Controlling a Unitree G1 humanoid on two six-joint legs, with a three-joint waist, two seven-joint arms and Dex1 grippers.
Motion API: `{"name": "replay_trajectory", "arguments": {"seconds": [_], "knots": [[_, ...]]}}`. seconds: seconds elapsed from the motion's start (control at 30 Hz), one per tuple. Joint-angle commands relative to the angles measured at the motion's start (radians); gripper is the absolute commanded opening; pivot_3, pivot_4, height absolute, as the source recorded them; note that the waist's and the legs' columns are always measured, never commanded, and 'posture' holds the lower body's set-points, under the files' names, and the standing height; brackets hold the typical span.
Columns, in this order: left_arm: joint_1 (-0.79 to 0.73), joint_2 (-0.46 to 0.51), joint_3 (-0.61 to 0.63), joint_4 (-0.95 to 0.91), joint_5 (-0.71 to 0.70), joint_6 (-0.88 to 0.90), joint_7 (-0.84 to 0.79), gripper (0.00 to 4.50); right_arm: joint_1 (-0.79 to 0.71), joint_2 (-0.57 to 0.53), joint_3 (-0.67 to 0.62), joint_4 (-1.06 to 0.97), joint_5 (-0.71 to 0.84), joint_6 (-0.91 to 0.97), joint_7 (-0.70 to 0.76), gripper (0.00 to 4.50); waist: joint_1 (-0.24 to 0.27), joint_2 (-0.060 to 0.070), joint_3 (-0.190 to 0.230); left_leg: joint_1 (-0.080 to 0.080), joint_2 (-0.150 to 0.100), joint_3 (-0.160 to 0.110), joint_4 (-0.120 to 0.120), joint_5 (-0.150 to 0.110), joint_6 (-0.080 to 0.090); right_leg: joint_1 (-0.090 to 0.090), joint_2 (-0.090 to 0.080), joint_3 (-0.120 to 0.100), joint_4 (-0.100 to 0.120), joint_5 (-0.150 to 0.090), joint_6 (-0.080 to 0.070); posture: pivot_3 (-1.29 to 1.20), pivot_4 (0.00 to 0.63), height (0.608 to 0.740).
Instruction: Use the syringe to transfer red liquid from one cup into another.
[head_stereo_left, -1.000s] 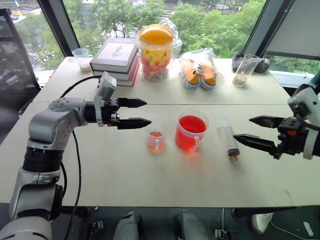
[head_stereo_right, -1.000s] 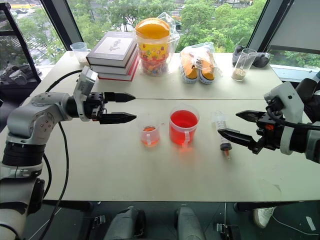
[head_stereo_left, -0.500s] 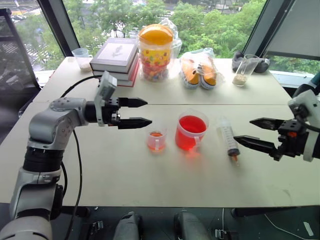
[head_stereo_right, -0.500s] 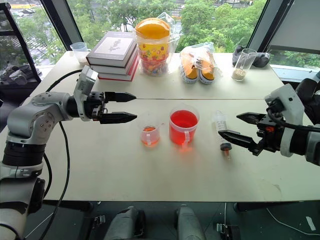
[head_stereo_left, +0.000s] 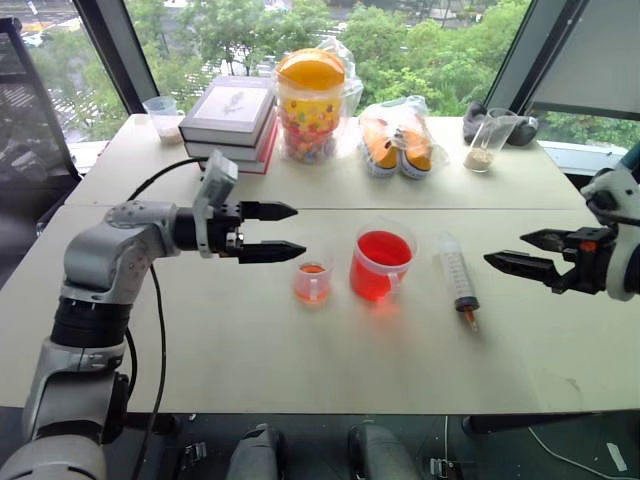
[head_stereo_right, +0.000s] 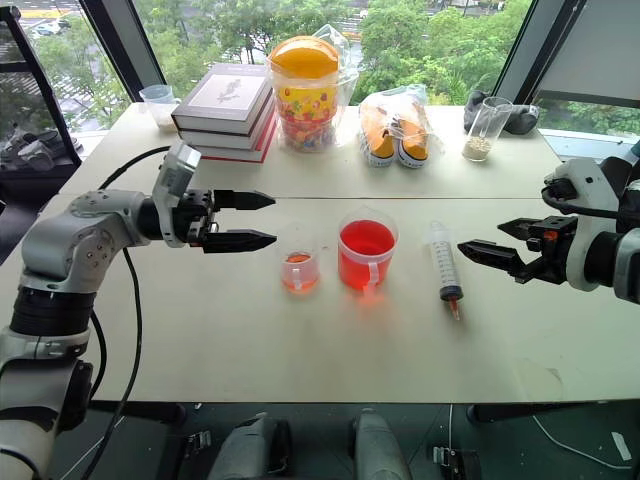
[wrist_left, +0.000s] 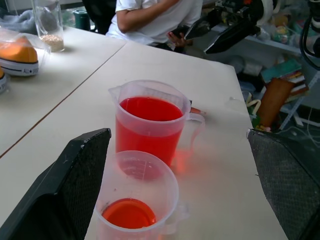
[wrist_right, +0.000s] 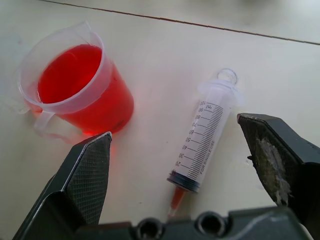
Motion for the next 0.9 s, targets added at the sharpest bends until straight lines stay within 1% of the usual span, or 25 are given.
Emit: {"name": "replay_trajectory", "arguments": {"seconds": [0.03, 0.13, 0.27, 0.37, 0.5, 0.57, 0.7, 0.9], "knots": [[-0.030, -0.002, -0.002, -0.017, -0.004, -0.014, -0.001, 4.50, -0.107, -0.015, 0.088, 0.101, -0.035, 0.016, 0.009, 4.40, -0.001, 0.000, 0.000, 0.000, 0.000, 0.000, 0.000, 0.000, 0.000, 0.000, 0.000, 0.000, 0.000, 0.000, 0.000, 0.00, 0.150, 0.740], [-0.043, 0.002, -0.009, -0.002, 0.008, -0.024, -0.012, 4.50, -0.238, -0.012, 0.223, 0.191, -0.058, 0.090, 0.029, 4.40, -0.003, 0.000, 0.000, 0.000, 0.000, 0.000, 0.000, 0.000, 0.000, 0.000, 0.000, 0.000, 0.000, 0.000, 0.000, 0.00, 0.150, 0.740], [-0.065, 0.002, -0.016, 0.021, 0.012, -0.034, -0.026, 4.50, -0.430, 0.036, 0.413, 0.350, -0.141, 0.148, 0.055, 4.40, -0.004, 0.000, 0.000, 0.000, 0.000, 0.001, 0.000, 0.000, 0.000, -0.001, 0.000, 0.000, 0.000, 0.000, 0.000, 0.00, 0.150, 0.740], [-0.071, -0.004, -0.029, 0.039, 0.031, -0.064, -0.034, 4.50, -0.514, 0.051, 0.562, 0.444, -0.241, 0.108, 0.103, 4.40, -0.002, 0.000, 0.000, -0.001, 0.000, 0.001, -0.001, 0.000, 0.000, -0.002, 0.000, 0.000, 0.000, 0.000, 0.000, 0.00, 0.150, 0.740], [-0.070, -0.009, -0.025, 0.049, 0.042, -0.088, -0.039, 4.50, -0.630, 0.106, 0.728, 0.603, -0.372, 0.058, 0.171, 4.40, 0.000, 0.000, 0.000, -0.002, 0.000, 0.006, -0.001, 0.000, 0.000, -0.003, 0.000, 0.001, 0.000, 0.000, 0.000, 0.00, 0.150, 0.740], [-0.058, -0.015, -0.027, 0.044, 0.051, -0.102, -0.031, 4.50, -0.687, 0.154, 0.784, 0.703, -0.437, 0.027, 0.195, 4.40, -0.001, 0.000, 0.000, -0.002, 0.000, 0.006, -0.001, 0.000, 0.000, -0.003, 0.000, 0.001, 0.000, 0.000, 0.000, 0.00, 0.150, 0.740], [-0.045, -0.019, -0.017, 0.031, 0.045, -0.104, -0.024, 4.50, -0.767, 0.231, 0.852, 0.824, -0.531, -0.022, 0.248, 4.40, -0.003, 0.000, 0.000, -0.002, 0.000, 0.007, -0.001, 0.000, 0.000, -0.003, 0.000, 0.001, 0.000, 0.001, 0.002, 0.00, 0.150, 0.740], [-0.042, -0.042, -0.006, 0.017, 0.033, -0.101, -0.001, 4.50, -0.782, 0.324, 0.901, 0.971, -0.645, -0.079, 0.298, 4.40, 0.000, 0.000, 0.000, -0.002, 0.000, 0.007, -0.001, 0.000, 0.000, -0.003, 0.000, 0.001, 0.000, 0.002, 0.003, 0.00, 0.150, 0.740]]}}
